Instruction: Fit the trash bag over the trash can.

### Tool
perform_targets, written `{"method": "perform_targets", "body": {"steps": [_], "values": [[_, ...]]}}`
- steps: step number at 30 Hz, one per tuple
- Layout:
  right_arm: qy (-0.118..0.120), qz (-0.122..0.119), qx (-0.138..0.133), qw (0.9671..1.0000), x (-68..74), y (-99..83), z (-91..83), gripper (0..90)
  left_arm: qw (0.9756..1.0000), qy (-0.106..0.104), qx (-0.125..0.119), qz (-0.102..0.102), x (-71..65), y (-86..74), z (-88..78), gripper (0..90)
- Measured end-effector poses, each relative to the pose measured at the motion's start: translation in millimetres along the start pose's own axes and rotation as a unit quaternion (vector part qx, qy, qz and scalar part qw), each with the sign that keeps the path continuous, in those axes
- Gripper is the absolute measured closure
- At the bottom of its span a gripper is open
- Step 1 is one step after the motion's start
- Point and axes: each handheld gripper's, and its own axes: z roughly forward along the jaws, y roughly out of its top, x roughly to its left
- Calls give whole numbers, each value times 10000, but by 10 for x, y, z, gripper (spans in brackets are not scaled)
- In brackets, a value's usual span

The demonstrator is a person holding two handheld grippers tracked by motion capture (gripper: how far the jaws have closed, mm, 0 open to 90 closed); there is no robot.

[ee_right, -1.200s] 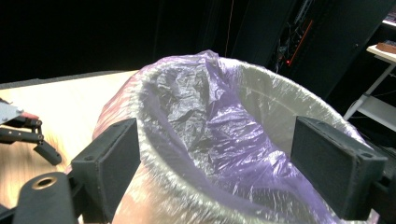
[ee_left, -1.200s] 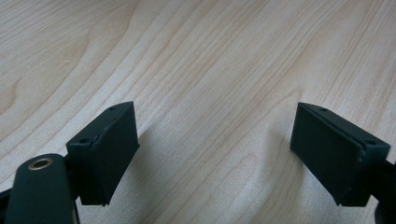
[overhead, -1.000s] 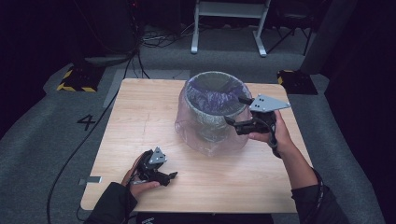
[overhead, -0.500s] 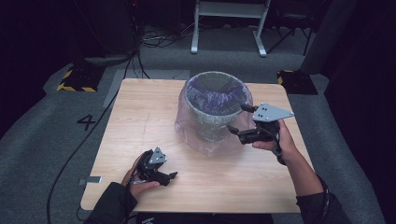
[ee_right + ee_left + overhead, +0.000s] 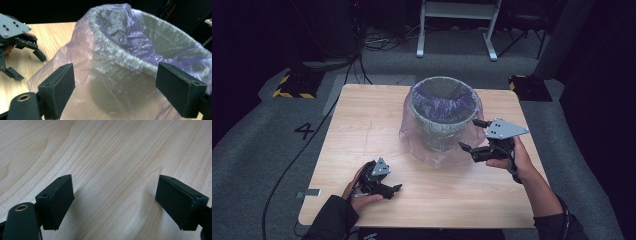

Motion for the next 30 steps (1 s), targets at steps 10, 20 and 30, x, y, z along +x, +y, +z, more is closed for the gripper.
{"method": "perform_targets", "body": {"steps": [10, 20, 30], "values": [[-44, -57, 236, 9997, 35, -157, -22, 156, 10000, 4, 0, -4, -1, 1, 1, 146], [-54, -15, 375, 9993, 76, -304, -39, 157, 10000, 3, 0, -3, -1, 1, 1, 146], [-32, -39, 588, 9983, 129, -445, -26, 157, 10000, -6, -3, 0, 0, 3, 3, 146]]}}
